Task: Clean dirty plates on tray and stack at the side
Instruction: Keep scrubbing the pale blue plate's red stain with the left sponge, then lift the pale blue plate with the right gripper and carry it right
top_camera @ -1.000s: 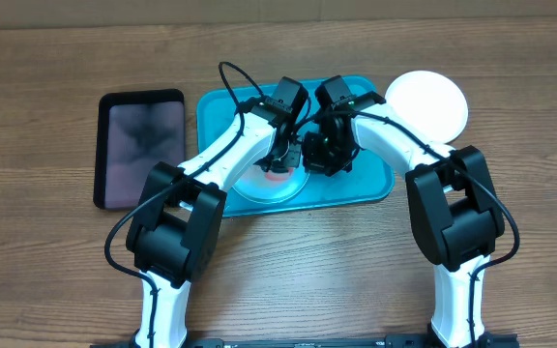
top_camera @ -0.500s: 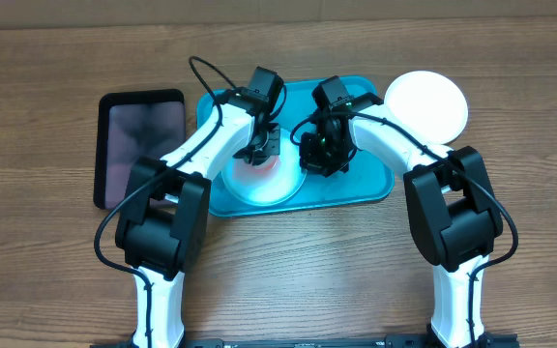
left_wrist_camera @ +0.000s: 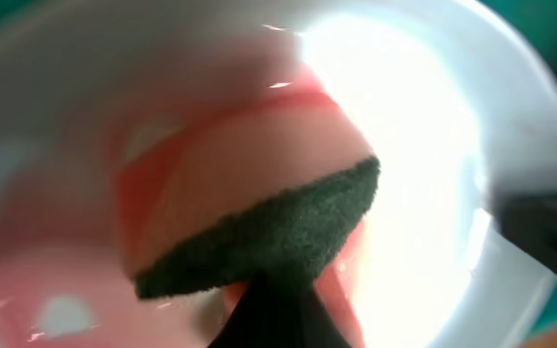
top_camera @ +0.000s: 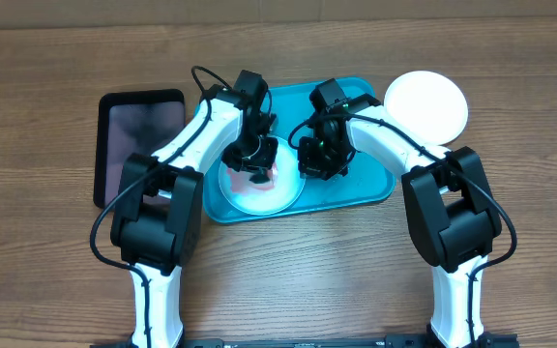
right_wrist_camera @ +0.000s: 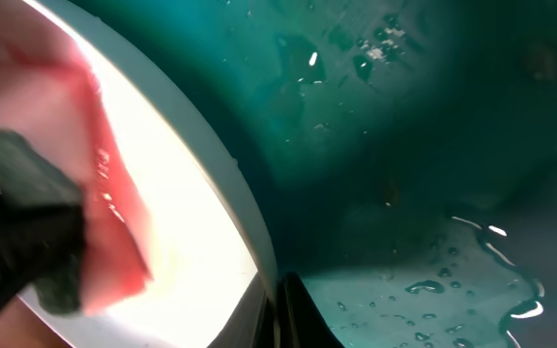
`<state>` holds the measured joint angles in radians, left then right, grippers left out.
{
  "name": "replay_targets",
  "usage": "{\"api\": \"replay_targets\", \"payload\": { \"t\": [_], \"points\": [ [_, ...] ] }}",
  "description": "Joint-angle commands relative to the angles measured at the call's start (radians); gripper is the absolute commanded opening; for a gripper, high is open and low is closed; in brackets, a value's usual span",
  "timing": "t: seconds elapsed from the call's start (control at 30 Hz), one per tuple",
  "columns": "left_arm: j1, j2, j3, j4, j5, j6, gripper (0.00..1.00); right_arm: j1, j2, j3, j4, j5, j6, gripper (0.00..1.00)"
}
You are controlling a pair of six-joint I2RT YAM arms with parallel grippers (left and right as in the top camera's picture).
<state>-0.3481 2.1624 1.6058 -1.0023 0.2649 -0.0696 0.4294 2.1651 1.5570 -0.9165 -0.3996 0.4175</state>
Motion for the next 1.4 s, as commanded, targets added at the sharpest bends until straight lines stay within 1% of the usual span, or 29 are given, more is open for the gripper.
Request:
{"api": "replay_targets", "payload": {
  "t": [0.0, 0.07, 0.17, 0.27, 0.33, 0.47, 0.63, 0.87, 1.0, 1.13, 1.2, 1.3, 1.37],
  "points": [
    [-0.014, 0.054, 0.021, -0.007, 0.169, 0.088, 0.04, -0.010, -0.004, 0.015, 0.013, 0.001, 0.002, 0.04],
    [-0.002, 0.054, 0.071, -0.015, 0.122, 0.037, 0.04, -0.010, -0.004, 0.015, 0.013, 0.001, 0.002, 0.04],
    [0.021, 0.054, 0.180, -0.064, -0.016, -0.075, 0.04, -0.010, -0.005, 0.015, 0.014, 0.001, 0.002, 0.04],
    [0.043, 0.054, 0.296, -0.142, -0.164, -0.177, 0.04, -0.010, -0.005, 0.015, 0.017, 0.001, 0.002, 0.04],
    [0.056, 0.054, 0.364, -0.195, -0.225, -0.219, 0.04, -0.011, -0.005, 0.016, 0.017, 0.002, 0.001, 0.04],
    [0.084, 0.054, 0.451, -0.264, -0.249, -0.234, 0.04, -0.016, -0.006, 0.047, -0.005, 0.002, -0.003, 0.04],
    [0.098, 0.054, 0.439, -0.272, -0.250, -0.234, 0.04, -0.016, -0.048, 0.111, -0.048, 0.047, -0.029, 0.04],
    [0.100, 0.055, 0.430, -0.275, -0.254, -0.230, 0.04, -0.016, -0.180, 0.163, -0.126, 0.287, -0.028, 0.04],
    [0.100, 0.055, 0.430, -0.272, -0.278, -0.231, 0.04, -0.016, -0.249, 0.163, -0.180, 0.517, -0.019, 0.04],
    [0.100, 0.055, 0.430, -0.264, -0.284, -0.242, 0.04, -0.015, -0.265, 0.163, -0.244, 0.778, 0.048, 0.04],
    [0.101, 0.055, 0.430, -0.264, -0.283, -0.253, 0.04, -0.014, -0.265, 0.163, -0.274, 0.879, 0.088, 0.04],
    [0.101, 0.055, 0.430, -0.264, -0.283, -0.253, 0.04, -0.009, -0.266, 0.163, -0.298, 0.967, 0.134, 0.04],
    [0.101, 0.056, 0.430, -0.264, -0.283, -0.253, 0.04, -0.002, -0.267, 0.163, -0.304, 1.004, 0.138, 0.04]
  ]
}}
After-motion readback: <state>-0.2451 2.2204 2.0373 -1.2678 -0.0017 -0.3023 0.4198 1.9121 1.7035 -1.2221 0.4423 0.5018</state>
